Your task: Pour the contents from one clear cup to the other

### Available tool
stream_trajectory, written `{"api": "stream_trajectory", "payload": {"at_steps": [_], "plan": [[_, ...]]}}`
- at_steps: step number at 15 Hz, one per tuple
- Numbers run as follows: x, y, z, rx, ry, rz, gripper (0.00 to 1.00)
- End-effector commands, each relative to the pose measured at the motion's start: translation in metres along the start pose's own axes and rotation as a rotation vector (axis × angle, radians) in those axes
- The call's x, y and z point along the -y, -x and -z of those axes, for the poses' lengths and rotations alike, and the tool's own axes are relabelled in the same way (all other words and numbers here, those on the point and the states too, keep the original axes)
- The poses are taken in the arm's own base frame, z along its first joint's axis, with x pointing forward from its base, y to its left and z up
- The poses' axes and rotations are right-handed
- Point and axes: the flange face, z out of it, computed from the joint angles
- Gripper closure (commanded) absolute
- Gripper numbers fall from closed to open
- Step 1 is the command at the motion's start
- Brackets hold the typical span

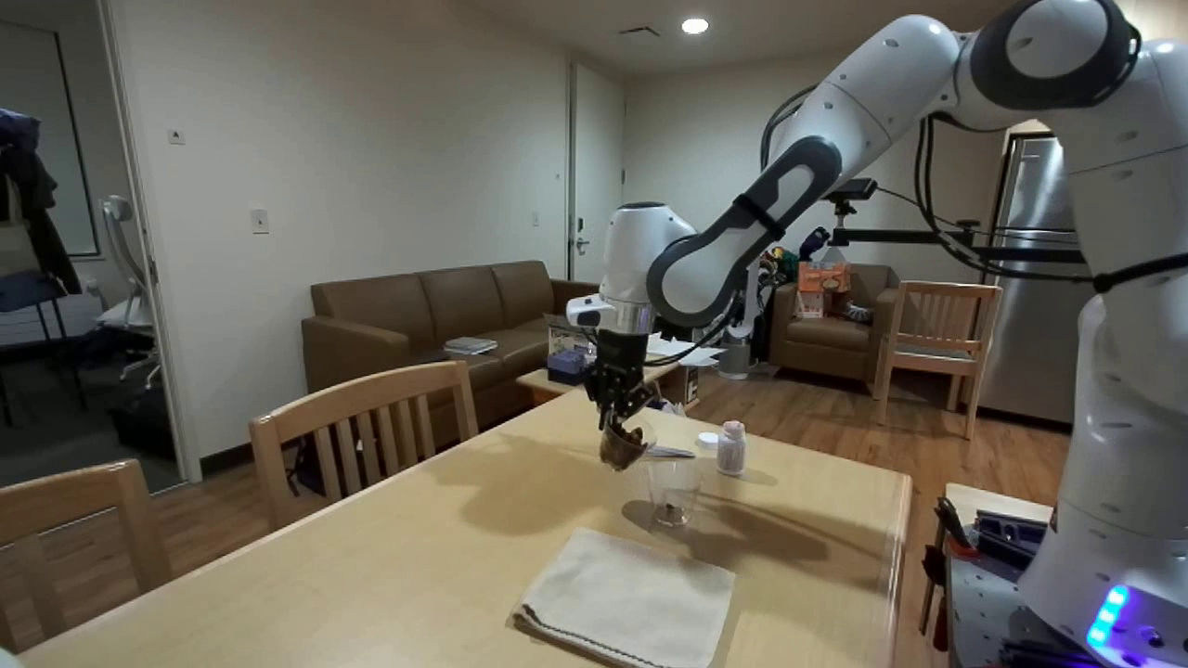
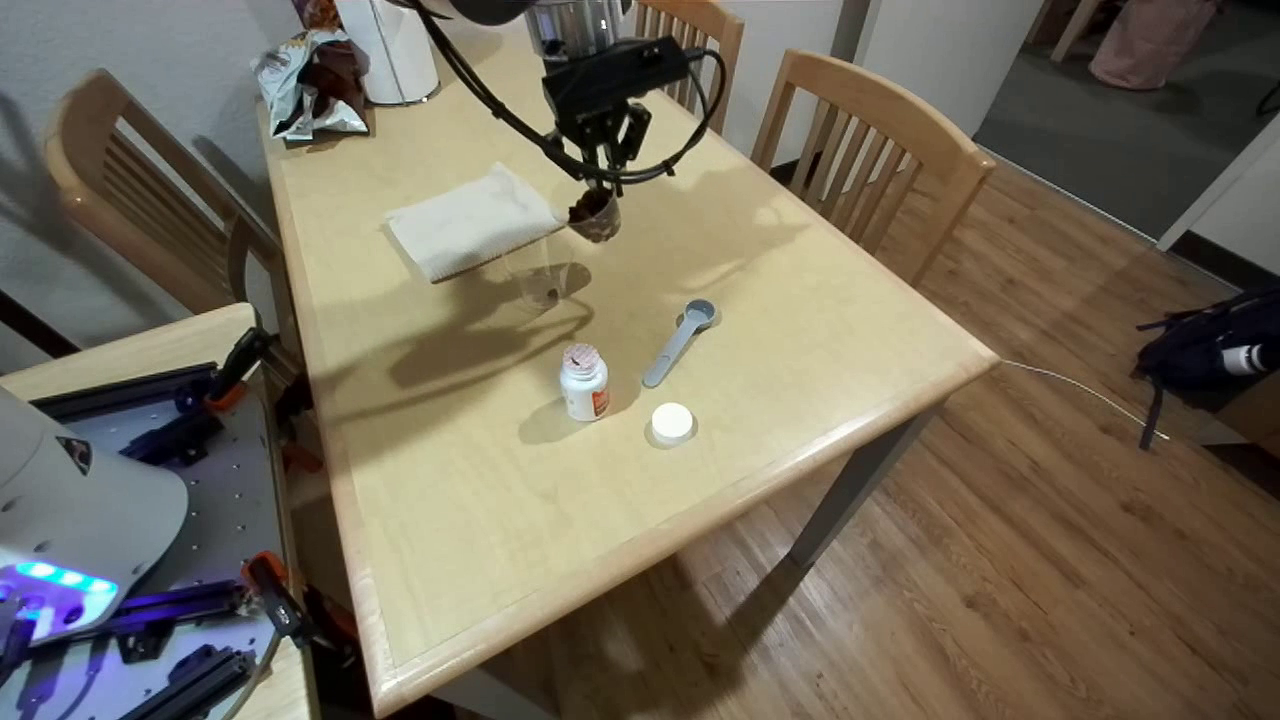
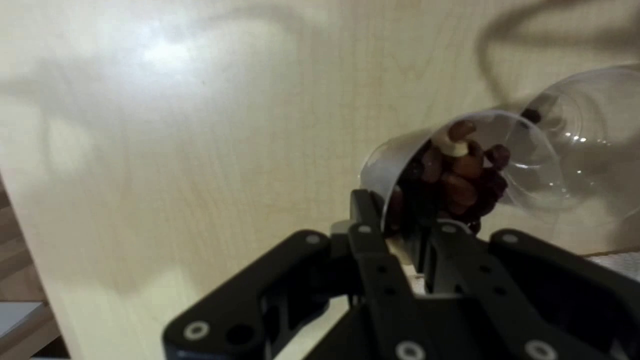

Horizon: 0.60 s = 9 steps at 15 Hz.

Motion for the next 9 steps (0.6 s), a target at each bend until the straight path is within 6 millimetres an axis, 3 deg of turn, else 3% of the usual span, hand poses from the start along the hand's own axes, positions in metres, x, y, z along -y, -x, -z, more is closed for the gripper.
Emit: {"api": "stream_trajectory", "payload": {"at_steps": [1,9], "plan": [[0.021,0.002,0.024,-0.038,0.155,-0.021,0.95],[0.047,0.031,0.014,-0.089,0.363,-0.074,0.95]]}}
